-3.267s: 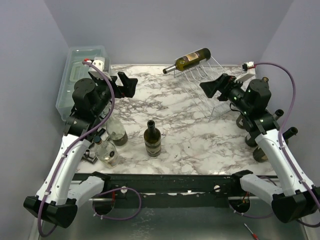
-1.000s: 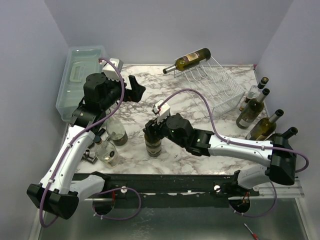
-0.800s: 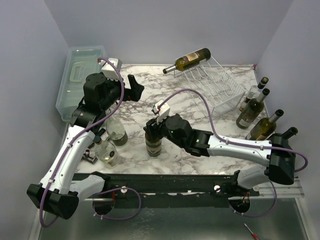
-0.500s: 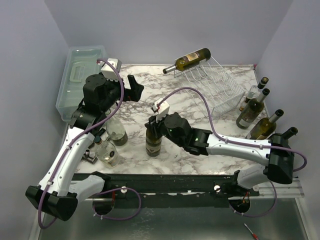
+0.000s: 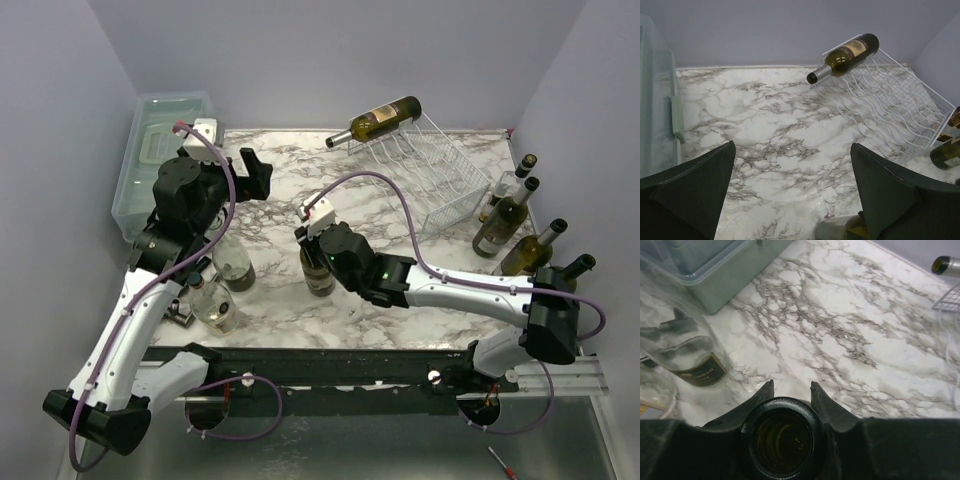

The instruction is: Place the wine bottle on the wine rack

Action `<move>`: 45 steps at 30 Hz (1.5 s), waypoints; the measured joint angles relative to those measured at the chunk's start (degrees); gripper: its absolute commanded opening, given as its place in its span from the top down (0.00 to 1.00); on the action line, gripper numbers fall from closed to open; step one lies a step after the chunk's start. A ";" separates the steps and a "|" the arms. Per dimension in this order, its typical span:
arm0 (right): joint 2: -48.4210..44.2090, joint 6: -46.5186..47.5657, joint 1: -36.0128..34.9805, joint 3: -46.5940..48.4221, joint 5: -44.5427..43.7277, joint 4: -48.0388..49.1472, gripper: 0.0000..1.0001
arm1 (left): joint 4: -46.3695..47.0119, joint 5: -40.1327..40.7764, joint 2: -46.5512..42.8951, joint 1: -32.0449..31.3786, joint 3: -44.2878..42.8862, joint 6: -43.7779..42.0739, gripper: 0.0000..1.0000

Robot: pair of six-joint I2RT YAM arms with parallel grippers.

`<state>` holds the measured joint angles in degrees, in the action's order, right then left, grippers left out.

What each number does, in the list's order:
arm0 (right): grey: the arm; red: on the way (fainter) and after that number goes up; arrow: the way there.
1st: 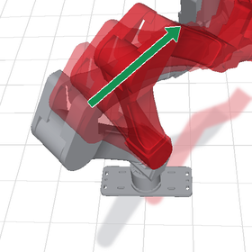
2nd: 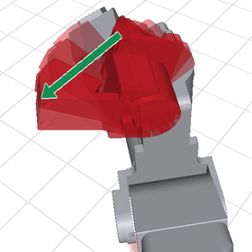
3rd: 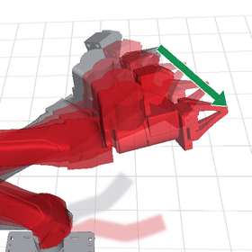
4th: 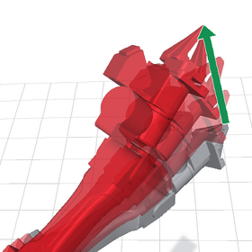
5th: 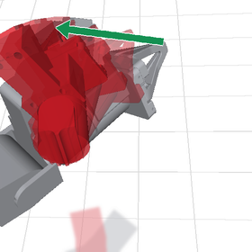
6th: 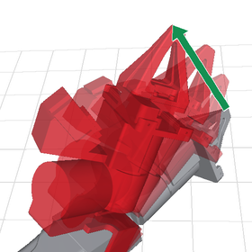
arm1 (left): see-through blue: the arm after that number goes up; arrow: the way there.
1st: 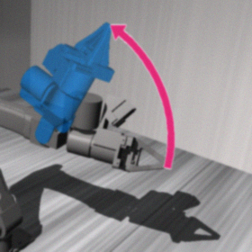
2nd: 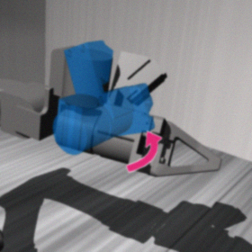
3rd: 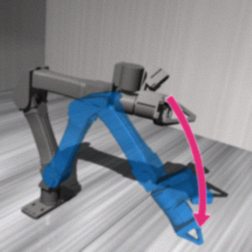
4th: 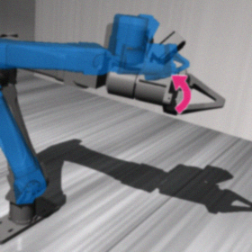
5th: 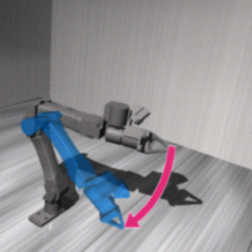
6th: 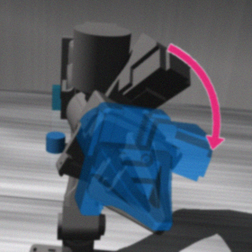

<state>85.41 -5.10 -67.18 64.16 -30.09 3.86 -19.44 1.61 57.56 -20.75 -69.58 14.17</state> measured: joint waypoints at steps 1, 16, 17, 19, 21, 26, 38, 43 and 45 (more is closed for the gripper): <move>0.09 1.25 0.00 0.04 -0.83 0.20 0.99 | 0.04 0.66 -0.52 0.00 0.04 0.00 0.01; 9.18 26.84 0.20 5.09 -6.73 9.86 0.99 | 0.50 6.03 -4.42 0.00 1.18 0.11 0.01; 9.99 28.68 0.48 5.73 -6.69 10.16 0.99 | 0.50 6.29 -4.57 0.00 1.22 0.11 0.01; 11.58 31.76 0.98 7.02 -6.14 11.02 0.99 | 0.52 6.80 -5.18 0.00 1.44 0.11 0.01; 12.68 34.10 1.99 7.67 -4.61 12.09 0.99 | 0.59 7.13 -5.97 0.02 1.79 0.07 0.01; 15.96 39.85 5.49 9.57 -1.79 14.80 0.99 | 1.16 8.92 -7.96 0.02 2.23 -0.31 0.01; 30.38 57.24 11.34 18.32 4.04 17.86 0.99 | 2.38 10.80 -9.77 -1.14 3.17 -1.01 0.01; 36.11 63.14 13.35 24.41 6.62 16.50 0.99 | 2.62 11.32 -10.16 -1.20 3.19 -1.36 0.01; 38.21 64.57 14.25 26.97 7.54 16.02 0.99 | 2.64 11.63 -10.25 -1.42 3.19 -1.53 0.01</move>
<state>123.61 59.46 -52.93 91.13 -22.55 19.88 -16.80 13.23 47.31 -22.17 -66.39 12.64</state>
